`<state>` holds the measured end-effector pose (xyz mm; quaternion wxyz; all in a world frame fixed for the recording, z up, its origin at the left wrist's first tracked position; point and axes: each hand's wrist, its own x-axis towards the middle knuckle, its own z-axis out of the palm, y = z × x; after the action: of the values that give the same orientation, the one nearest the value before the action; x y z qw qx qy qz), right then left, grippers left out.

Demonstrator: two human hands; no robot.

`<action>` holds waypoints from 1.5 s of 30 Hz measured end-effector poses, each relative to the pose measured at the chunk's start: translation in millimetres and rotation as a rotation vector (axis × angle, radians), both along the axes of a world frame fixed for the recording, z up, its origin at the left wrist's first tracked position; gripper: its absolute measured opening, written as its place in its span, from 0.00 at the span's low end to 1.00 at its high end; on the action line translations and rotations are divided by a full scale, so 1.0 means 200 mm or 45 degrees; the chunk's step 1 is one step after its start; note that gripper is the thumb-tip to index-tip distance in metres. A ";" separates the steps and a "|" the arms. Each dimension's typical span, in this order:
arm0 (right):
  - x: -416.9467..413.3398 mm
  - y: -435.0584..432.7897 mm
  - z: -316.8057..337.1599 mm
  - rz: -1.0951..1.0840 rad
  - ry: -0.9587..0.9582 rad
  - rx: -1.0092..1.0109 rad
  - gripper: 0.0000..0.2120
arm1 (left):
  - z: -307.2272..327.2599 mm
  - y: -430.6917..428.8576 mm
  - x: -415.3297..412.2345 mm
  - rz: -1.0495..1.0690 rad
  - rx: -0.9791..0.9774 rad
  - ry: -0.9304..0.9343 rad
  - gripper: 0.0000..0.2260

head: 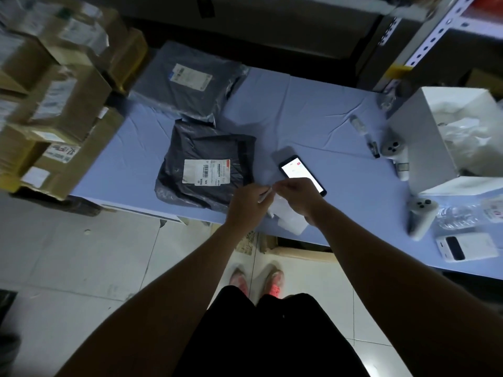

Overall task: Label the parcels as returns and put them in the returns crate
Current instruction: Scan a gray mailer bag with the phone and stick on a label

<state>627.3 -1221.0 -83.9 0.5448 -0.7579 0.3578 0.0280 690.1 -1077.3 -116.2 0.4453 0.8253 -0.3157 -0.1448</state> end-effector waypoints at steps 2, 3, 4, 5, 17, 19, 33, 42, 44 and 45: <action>-0.01 -0.02 0.01 0.015 0.002 0.017 0.06 | 0.00 -0.02 0.00 0.024 0.003 0.090 0.10; -0.02 -0.03 0.01 0.029 -0.001 0.014 0.05 | 0.00 -0.02 0.00 0.054 -0.012 0.164 0.09; -0.01 -0.04 0.01 0.044 -0.006 0.006 0.05 | 0.01 -0.02 0.00 0.078 -0.032 0.223 0.09; -0.01 -0.04 0.02 0.070 -0.009 -0.012 0.04 | 0.02 -0.03 0.01 0.088 -0.046 0.257 0.10; 0.00 -0.14 -0.02 0.327 0.028 -0.178 0.06 | 0.05 -0.12 0.05 0.130 0.210 0.404 0.12; 0.01 -0.16 -0.02 0.345 0.042 -0.140 0.06 | 0.05 -0.16 0.06 0.226 0.273 0.461 0.08; 0.08 -0.31 -0.01 0.422 0.383 -0.284 0.05 | 0.21 -0.19 0.16 0.847 0.114 0.427 0.15; 0.23 -0.22 0.08 0.493 0.164 -0.430 0.13 | 0.25 -0.15 0.21 0.839 0.150 -0.133 0.11; 0.28 -0.18 0.14 0.300 0.087 0.041 0.11 | 0.24 -0.13 0.21 0.787 0.171 -0.295 0.08; 0.32 -0.15 0.17 0.189 0.096 0.388 0.11 | 0.24 -0.12 0.22 0.739 0.182 -0.348 0.08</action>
<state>691.1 -1250.7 -49.1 0.6361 -0.6892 0.3127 0.1506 733.4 -1101.7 -69.0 0.3623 0.9218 -0.1131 0.0785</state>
